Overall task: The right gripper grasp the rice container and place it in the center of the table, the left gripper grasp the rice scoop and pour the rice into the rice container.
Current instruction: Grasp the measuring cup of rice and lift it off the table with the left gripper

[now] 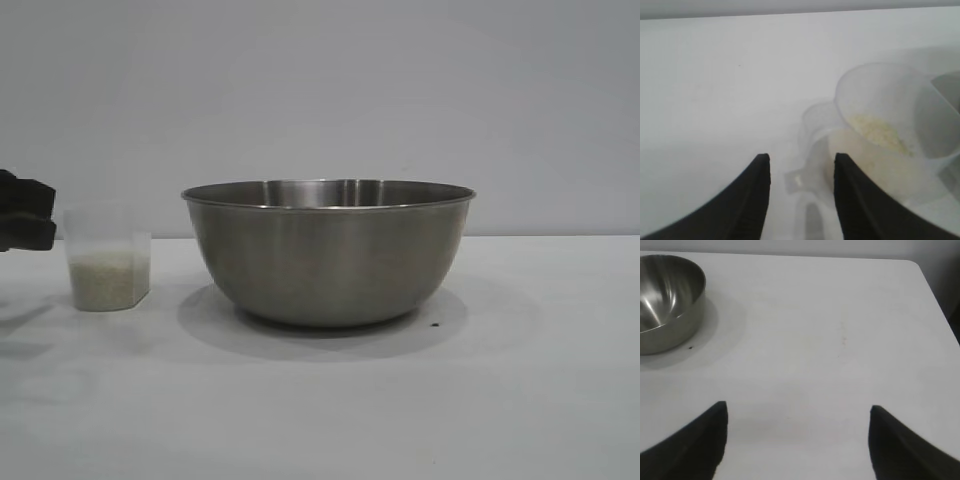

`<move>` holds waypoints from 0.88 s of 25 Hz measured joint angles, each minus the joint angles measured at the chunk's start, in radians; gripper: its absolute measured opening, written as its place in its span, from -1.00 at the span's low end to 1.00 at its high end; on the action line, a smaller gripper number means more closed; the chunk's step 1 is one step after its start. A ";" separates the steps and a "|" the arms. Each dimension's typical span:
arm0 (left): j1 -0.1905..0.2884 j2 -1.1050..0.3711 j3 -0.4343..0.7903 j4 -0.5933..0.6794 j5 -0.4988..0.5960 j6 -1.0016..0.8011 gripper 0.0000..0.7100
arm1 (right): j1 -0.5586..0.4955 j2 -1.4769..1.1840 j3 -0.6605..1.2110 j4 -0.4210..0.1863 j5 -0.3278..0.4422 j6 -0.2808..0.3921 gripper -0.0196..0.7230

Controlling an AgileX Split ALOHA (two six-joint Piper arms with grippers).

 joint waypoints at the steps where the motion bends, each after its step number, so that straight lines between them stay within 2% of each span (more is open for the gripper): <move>1: 0.000 0.008 -0.010 0.000 0.000 0.004 -0.28 | 0.000 0.000 0.000 0.000 0.000 0.000 0.51; 8: 0.000 0.061 -0.080 0.000 0.000 0.014 -0.28 | 0.000 0.000 0.000 0.000 0.000 0.000 0.51; 9: 0.000 0.069 -0.090 0.000 0.000 0.019 -0.47 | 0.000 0.000 0.000 0.000 0.000 0.000 0.51; 13: 0.000 0.095 -0.129 0.004 0.000 0.058 -1.00 | 0.000 0.000 0.000 0.000 0.000 0.000 0.51; 15: 0.000 0.107 -0.149 0.008 0.000 0.068 -0.87 | 0.000 0.000 0.000 0.000 0.000 0.000 0.51; 22: 0.000 0.126 -0.181 0.055 0.000 0.102 -0.87 | 0.000 0.000 0.000 0.000 0.000 0.000 0.51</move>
